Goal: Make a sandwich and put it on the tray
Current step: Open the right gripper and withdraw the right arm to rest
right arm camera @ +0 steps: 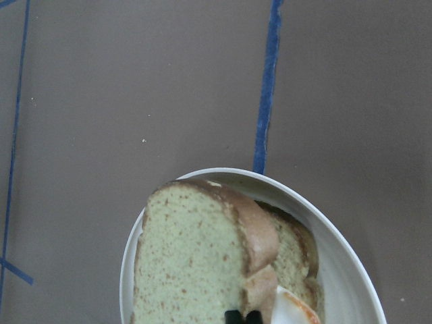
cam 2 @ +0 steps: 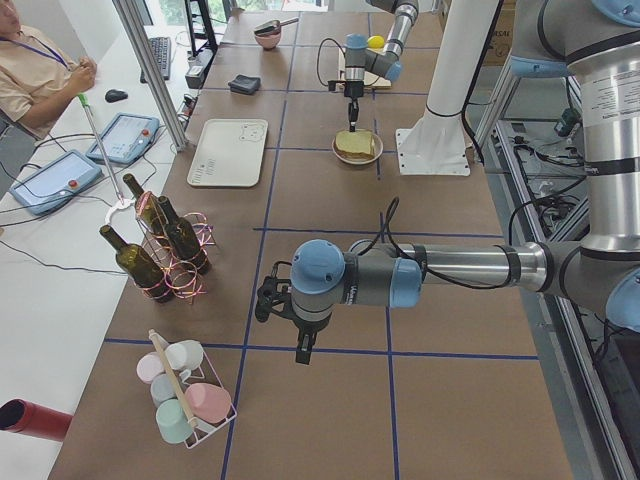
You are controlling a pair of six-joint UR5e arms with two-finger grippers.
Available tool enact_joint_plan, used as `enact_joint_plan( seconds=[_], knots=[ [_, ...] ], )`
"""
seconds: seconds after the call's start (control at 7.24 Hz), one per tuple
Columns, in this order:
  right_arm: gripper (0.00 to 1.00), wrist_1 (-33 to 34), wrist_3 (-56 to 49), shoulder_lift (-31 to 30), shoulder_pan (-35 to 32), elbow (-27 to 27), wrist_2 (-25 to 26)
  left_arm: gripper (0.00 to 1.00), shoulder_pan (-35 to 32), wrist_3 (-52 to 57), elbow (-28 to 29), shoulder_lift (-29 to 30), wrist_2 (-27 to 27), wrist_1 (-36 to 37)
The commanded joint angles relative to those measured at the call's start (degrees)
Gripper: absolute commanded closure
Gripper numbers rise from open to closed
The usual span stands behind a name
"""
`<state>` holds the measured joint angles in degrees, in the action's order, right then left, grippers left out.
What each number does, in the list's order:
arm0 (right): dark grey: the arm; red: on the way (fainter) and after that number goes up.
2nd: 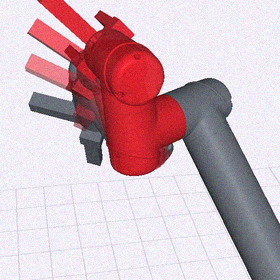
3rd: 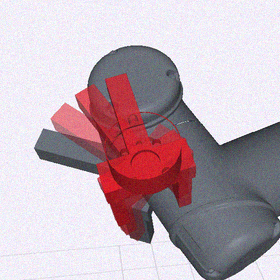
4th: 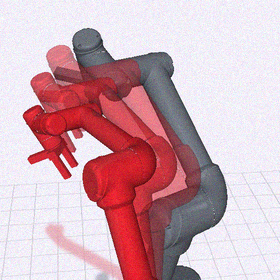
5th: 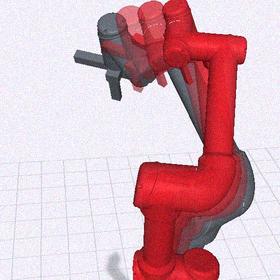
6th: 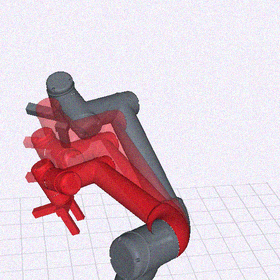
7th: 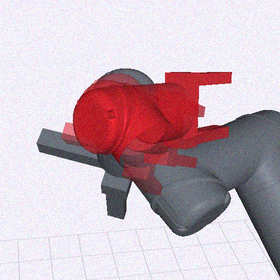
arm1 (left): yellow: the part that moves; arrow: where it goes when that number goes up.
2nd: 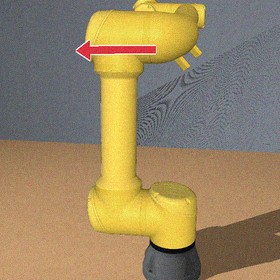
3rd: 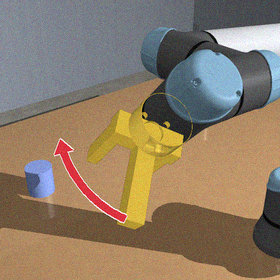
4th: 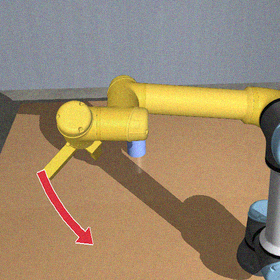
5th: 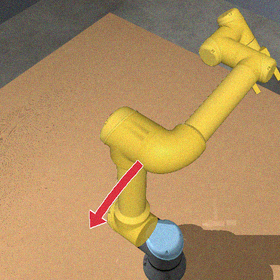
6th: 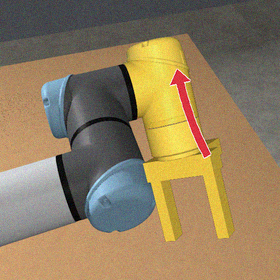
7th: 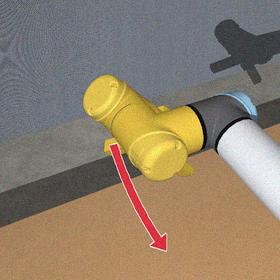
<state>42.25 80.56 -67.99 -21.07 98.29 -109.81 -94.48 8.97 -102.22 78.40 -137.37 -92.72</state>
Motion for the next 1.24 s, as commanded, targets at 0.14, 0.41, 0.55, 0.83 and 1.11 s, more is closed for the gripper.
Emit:
enact_joint_plan(
  seconds=[0.14,0.41,0.55,0.83,1.11],
  knots=[
    [0.0,0.0,-0.1,-0.6,-0.3,0.7,-0.1,0.0,0.0,0.0,0.1,0.0,0.0,0.0],
    [0.0,0.4,-0.4,-1.8,-5.4,1.0,-5.0,0.0,0.0,0.0,0.1,0.0,0.0,0.0],
    [0.0,2.5,-1.2,-2.8,-11.0,0.9,-10.9,0.0,0.0,0.0,0.0,0.0,0.1,0.0],
    [0.0,9.9,-9.6,-5.2,-18.5,1.0,-15.5,0.0,1.1,3.3,-1.0,-0.1,0.5,-0.8],
    [0.0,19.5,-24.2,-9.2,-24.5,0.9,-15.6,0.0,1.4,3.9,-1.5,0.9,0.1,-1.3]
  ],
)
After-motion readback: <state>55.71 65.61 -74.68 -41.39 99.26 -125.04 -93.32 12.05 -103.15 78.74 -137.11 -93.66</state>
